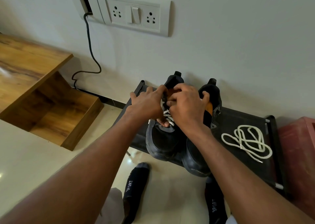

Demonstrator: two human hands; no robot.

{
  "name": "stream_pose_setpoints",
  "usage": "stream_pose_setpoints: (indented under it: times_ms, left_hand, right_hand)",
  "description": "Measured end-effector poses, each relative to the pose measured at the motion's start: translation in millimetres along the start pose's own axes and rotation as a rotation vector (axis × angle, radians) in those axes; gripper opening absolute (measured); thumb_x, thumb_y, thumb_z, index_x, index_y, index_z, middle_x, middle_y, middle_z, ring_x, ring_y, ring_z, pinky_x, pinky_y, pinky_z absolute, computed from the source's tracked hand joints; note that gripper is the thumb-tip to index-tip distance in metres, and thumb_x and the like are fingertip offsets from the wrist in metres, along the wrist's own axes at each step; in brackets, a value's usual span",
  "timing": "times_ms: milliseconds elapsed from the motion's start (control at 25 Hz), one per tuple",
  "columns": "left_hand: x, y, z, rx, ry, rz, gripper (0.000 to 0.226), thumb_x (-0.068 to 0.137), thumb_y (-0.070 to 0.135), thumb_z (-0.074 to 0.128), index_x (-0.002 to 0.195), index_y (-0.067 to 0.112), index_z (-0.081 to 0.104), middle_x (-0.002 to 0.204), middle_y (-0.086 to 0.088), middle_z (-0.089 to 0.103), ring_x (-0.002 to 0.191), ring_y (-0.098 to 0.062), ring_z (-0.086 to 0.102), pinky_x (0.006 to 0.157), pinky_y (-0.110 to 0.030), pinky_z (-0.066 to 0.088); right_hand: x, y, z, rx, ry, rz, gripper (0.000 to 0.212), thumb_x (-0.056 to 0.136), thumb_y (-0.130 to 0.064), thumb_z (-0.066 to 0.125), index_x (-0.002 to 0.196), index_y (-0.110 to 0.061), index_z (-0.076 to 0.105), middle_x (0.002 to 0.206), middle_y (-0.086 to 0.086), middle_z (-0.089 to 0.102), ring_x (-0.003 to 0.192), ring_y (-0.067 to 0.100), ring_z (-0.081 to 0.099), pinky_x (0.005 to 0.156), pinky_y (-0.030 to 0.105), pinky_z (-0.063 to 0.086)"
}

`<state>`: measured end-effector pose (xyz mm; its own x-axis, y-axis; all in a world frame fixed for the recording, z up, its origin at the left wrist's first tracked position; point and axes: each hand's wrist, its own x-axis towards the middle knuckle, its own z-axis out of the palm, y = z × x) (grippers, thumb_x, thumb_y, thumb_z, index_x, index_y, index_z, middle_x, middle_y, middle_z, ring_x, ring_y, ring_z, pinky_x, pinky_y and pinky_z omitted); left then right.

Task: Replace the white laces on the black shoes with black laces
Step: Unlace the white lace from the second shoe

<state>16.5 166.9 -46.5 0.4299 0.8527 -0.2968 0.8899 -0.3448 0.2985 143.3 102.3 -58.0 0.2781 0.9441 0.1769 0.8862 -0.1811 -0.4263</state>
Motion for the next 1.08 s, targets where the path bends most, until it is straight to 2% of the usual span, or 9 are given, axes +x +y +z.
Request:
stream_pose_setpoints:
  times_ms: [160, 280, 360, 440, 560, 680, 760, 880, 1080]
  left_hand:
    - [-1.0, -4.5, 4.7, -0.080, 0.003, 0.009, 0.107, 0.056, 0.049, 0.098, 0.139, 0.040, 0.031, 0.129, 0.005, 0.062, 0.121, -0.028, 0.058, 0.113, -0.072, 0.019]
    - [-0.7, -4.3, 3.7, -0.073, -0.003, 0.025, 0.110, 0.058, 0.049, 0.097, 0.143, 0.039, 0.027, 0.129, 0.004, 0.064, 0.121, -0.030, 0.058, 0.112, -0.072, 0.020]
    - [-0.9, -2.1, 2.2, -0.059, -0.012, 0.035, 0.111, 0.059, 0.049, 0.097, 0.144, 0.037, 0.027, 0.129, 0.003, 0.064, 0.121, -0.031, 0.058, 0.113, -0.071, 0.020]
    - [-1.1, 0.5, 1.3, -0.043, -0.013, 0.047, 0.111, 0.059, 0.048, 0.098, 0.144, 0.035, 0.027, 0.131, 0.002, 0.064, 0.122, -0.031, 0.059, 0.113, -0.070, 0.022]
    - [-0.8, 2.1, 0.2, -0.025, -0.019, 0.056, 0.113, 0.057, 0.047, 0.099, 0.143, 0.035, 0.028, 0.132, 0.004, 0.064, 0.121, -0.031, 0.059, 0.113, -0.069, 0.024]
    - [1.1, 0.9, 0.4, -0.015, -0.017, 0.068, 0.111, 0.055, 0.047, 0.100, 0.140, 0.034, 0.030, 0.125, 0.004, 0.067, 0.113, -0.028, 0.061, 0.110, -0.065, 0.034]
    - [2.7, -1.0, 0.7, -0.027, -0.021, 0.075, 0.109, 0.055, 0.047, 0.100, 0.138, 0.033, 0.032, 0.113, 0.005, 0.065, 0.098, -0.023, 0.058, 0.103, -0.059, 0.043]
    - [3.7, -3.6, 1.7, -0.045, -0.016, 0.083, 0.102, 0.055, 0.048, 0.100, 0.132, 0.033, 0.035, 0.093, 0.009, 0.061, 0.073, -0.013, 0.052, 0.086, -0.047, 0.046]
    - [1.9, -5.2, 1.9, -0.100, -0.024, 0.081, 0.105, 0.050, 0.046, 0.103, 0.129, 0.034, 0.035, 0.090, 0.007, 0.059, 0.086, -0.025, 0.062, 0.079, -0.044, 0.055]
  right_hand:
    - [7.9, -3.5, -26.8, 0.161, 0.332, 0.227, 0.022, 0.090, -0.015, 0.063, 0.075, -0.027, 0.073, 0.103, -0.012, 0.061, 0.089, 0.009, 0.053, 0.106, 0.053, 0.039]
    - [6.0, 7.6, -51.6, 0.389, 0.508, 0.319, 0.017, 0.095, -0.019, 0.067, 0.082, -0.029, 0.071, 0.101, -0.011, 0.061, 0.086, 0.008, 0.059, 0.095, 0.050, 0.053]
    - [-0.2, 11.6, -53.6, 0.399, 0.439, 0.272, 0.011, 0.098, -0.021, 0.066, 0.090, -0.025, 0.073, 0.103, -0.007, 0.064, 0.088, 0.011, 0.062, 0.089, 0.048, 0.056]
    - [-1.3, 13.3, -44.4, 0.170, 0.222, 0.183, 0.011, 0.098, -0.023, 0.062, 0.105, -0.023, 0.072, 0.112, -0.002, 0.062, 0.096, 0.019, 0.063, 0.092, 0.051, 0.054]
    - [0.3, 6.3, -27.6, -0.141, -0.072, 0.069, 0.048, 0.094, -0.032, 0.068, 0.140, -0.022, 0.056, 0.149, 0.006, 0.045, 0.137, 0.032, 0.045, 0.106, 0.057, 0.041]
    - [3.0, -5.4, -13.3, -0.168, -0.187, -0.087, 0.031, 0.092, -0.029, 0.070, 0.122, -0.025, 0.072, 0.163, -0.003, 0.033, 0.151, 0.024, 0.028, 0.118, 0.065, 0.021]
    - [8.6, -6.0, -7.8, -0.108, -0.256, -0.064, 0.020, 0.095, -0.026, 0.069, 0.113, -0.027, 0.078, 0.159, -0.008, 0.041, 0.146, 0.019, 0.035, 0.118, 0.064, 0.017]
    - [20.1, 1.0, -6.0, -0.024, -0.226, 0.010, 0.009, 0.095, -0.027, 0.071, 0.097, -0.029, 0.079, 0.137, -0.010, 0.055, 0.122, 0.016, 0.053, 0.110, 0.055, 0.028]
    - [14.6, -5.5, 6.1, -0.007, 0.034, 0.101, 0.019, 0.090, -0.024, 0.072, 0.072, -0.023, 0.065, 0.096, -0.001, 0.065, 0.081, 0.017, 0.058, 0.092, 0.045, 0.047]
